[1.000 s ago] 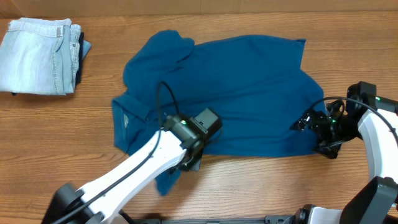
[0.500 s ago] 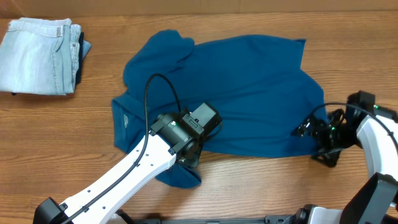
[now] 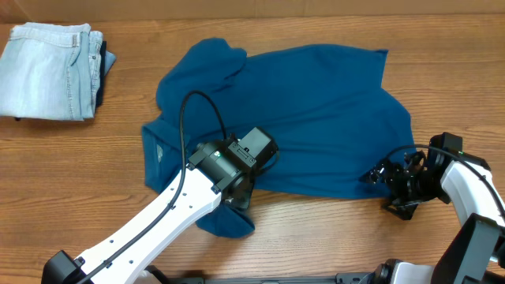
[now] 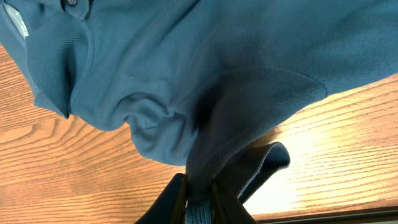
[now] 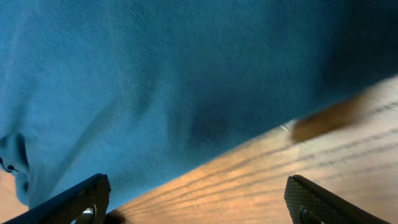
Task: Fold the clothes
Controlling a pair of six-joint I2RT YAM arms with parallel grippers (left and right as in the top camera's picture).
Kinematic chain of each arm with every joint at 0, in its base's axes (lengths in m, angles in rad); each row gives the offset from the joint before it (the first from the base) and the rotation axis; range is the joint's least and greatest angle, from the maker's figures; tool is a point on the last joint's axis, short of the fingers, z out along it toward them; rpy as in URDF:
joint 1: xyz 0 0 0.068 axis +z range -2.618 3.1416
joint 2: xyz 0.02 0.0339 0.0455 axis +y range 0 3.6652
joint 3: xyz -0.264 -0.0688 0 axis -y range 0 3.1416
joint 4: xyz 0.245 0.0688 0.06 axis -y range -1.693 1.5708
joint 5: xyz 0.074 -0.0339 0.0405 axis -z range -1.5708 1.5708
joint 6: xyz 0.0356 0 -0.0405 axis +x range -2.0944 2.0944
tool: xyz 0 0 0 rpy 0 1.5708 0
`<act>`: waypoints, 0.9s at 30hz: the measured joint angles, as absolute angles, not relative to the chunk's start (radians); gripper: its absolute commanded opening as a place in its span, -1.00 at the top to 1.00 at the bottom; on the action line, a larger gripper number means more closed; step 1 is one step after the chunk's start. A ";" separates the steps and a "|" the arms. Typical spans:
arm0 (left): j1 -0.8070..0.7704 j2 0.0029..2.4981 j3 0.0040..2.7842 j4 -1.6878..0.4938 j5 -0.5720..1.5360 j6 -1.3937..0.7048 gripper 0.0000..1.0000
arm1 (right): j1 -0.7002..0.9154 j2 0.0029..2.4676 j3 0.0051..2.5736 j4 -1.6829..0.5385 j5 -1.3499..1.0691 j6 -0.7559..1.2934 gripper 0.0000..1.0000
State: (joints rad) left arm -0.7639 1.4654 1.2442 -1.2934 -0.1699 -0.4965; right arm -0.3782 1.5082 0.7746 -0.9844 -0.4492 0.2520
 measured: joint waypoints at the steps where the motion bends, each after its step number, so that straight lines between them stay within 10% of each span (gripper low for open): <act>1: -0.764 1.465 1.244 -1.292 -0.170 -0.496 0.67 | -0.378 1.508 0.767 -0.968 -0.454 0.254 -0.84; 27: -0.665 1.465 1.245 -1.306 -0.203 -0.493 0.72 | -0.412 1.497 0.680 -0.828 -0.472 0.314 -0.88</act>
State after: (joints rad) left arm -0.6655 1.4654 1.2446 -1.3056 -0.2031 -0.4927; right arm -0.4118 1.4967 0.6804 -0.8280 -0.4725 0.3138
